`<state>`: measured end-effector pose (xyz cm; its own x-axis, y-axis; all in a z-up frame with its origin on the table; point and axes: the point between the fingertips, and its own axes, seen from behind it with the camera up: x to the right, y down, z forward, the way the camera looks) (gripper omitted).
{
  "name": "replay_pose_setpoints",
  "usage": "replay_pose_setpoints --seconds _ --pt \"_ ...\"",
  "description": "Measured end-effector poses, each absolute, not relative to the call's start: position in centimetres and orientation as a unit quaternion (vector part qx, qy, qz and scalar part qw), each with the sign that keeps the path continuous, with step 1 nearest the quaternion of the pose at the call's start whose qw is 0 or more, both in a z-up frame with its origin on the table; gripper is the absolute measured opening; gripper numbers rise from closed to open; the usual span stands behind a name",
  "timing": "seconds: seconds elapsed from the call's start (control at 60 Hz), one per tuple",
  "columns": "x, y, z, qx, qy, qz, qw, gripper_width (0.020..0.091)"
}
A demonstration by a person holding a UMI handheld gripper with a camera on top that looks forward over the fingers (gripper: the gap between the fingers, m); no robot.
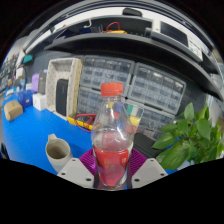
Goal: Pour water
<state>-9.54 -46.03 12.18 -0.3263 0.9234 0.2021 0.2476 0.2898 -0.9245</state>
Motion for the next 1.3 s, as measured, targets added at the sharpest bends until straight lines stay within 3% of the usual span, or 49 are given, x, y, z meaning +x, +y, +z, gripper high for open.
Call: replay_pose_setpoints --seconds 0.3,0.417,0.567,0.783,0.817,0.867,0.883,1.15,1.3 --pt "-10.6 -46.6 10.7 -0.482 -0.614 0.516 0.352 0.0377" --pt "-10.5 -46.7 8.2 -0.482 -0.619 0.512 0.35 0.0378" --pt "-10.1 -46.5 8.7 -0.468 -0.602 0.529 0.372 0.038" --pt "-9.7 -46.5 8.2 -0.48 -0.607 0.516 0.367 0.0578" --pt "-9.5 -46.4 7.9 -0.487 -0.609 0.51 0.363 0.0641" --pt "-8.9 -46.4 7.7 -0.493 -0.611 0.504 0.36 0.08" --pt "-8.6 -46.4 7.8 -0.493 -0.612 0.503 0.361 0.0766" --pt "-1.3 -47.3 6.6 -0.507 -0.634 0.456 0.363 0.0795" --pt "2.0 -49.0 8.4 -0.518 -0.631 0.462 0.347 0.081"
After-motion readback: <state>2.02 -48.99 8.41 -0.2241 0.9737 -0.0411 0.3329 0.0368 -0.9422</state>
